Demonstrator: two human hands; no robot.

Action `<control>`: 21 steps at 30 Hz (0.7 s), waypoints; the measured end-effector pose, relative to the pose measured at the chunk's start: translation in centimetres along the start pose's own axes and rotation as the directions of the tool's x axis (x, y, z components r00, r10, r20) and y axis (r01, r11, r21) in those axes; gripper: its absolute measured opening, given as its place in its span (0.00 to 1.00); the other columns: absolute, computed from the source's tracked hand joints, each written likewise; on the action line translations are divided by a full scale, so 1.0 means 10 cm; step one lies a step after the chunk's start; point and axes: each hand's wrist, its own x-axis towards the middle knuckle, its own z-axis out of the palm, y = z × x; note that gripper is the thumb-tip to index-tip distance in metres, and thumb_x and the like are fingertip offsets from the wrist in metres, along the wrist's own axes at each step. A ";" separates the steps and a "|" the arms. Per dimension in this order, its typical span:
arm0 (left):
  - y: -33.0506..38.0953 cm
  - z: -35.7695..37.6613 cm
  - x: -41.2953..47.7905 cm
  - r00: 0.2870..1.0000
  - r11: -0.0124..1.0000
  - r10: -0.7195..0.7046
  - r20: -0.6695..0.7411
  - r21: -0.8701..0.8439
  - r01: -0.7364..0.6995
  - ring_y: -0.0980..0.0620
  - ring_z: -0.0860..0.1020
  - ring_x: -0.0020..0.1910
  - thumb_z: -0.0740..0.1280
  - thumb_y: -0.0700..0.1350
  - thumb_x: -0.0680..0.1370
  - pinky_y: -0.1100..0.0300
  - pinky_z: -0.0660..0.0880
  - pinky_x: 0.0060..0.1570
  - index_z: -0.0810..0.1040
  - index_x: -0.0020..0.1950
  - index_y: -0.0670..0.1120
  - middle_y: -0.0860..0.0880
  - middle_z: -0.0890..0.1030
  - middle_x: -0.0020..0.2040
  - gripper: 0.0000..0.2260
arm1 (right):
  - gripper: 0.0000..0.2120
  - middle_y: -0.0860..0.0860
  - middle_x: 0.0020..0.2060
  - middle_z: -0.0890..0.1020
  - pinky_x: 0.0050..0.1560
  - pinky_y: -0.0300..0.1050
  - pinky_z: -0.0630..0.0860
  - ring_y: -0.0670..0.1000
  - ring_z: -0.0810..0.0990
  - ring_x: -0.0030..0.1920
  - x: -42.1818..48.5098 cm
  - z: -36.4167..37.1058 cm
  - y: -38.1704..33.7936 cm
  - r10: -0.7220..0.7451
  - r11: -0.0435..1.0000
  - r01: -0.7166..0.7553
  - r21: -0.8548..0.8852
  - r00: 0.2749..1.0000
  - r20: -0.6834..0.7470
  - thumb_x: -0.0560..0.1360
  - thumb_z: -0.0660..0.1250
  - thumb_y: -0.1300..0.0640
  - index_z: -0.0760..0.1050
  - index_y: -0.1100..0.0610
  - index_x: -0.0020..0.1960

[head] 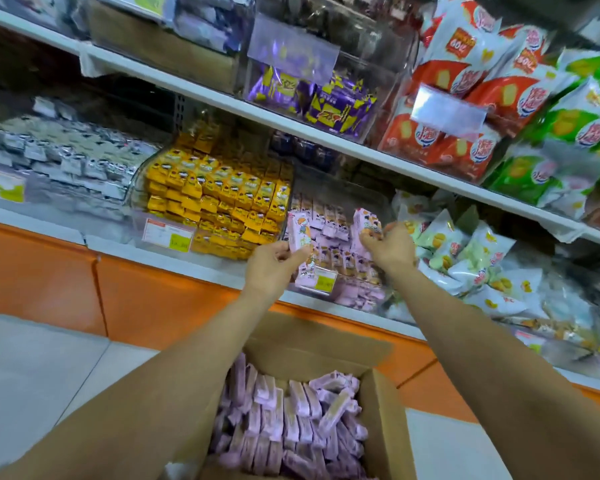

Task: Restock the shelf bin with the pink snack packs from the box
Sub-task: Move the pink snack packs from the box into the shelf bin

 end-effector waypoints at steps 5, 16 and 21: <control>-0.11 -0.06 0.14 0.994 0.990 0.114 -0.001 0.080 -0.113 0.41 0.82 0.41 0.71 0.56 0.74 0.43 0.78 0.46 0.83 0.45 0.48 0.42 0.83 0.38 0.11 | 0.31 0.65 0.52 0.79 0.43 0.48 0.70 0.63 0.78 0.55 0.58 0.29 -0.03 0.055 0.976 -0.049 -0.212 0.998 0.024 0.74 0.68 0.47 0.67 0.71 0.63; -0.12 -0.07 0.15 0.991 0.991 0.135 -0.015 0.022 -0.135 0.39 0.82 0.40 0.73 0.51 0.74 0.43 0.79 0.43 0.84 0.48 0.43 0.41 0.84 0.39 0.11 | 0.21 0.63 0.61 0.78 0.61 0.49 0.71 0.62 0.75 0.61 0.68 0.56 0.07 0.099 0.992 -0.072 -0.105 0.956 0.275 0.80 0.61 0.49 0.74 0.63 0.65; -0.09 -0.04 0.12 0.993 0.992 0.117 -0.015 0.043 -0.116 0.39 0.82 0.41 0.73 0.51 0.74 0.42 0.79 0.43 0.84 0.46 0.50 0.41 0.84 0.39 0.06 | 0.26 0.56 0.73 0.65 0.72 0.51 0.63 0.59 0.65 0.72 0.40 0.40 0.09 -0.049 0.999 0.046 0.016 0.956 0.288 0.79 0.63 0.52 0.64 0.61 0.74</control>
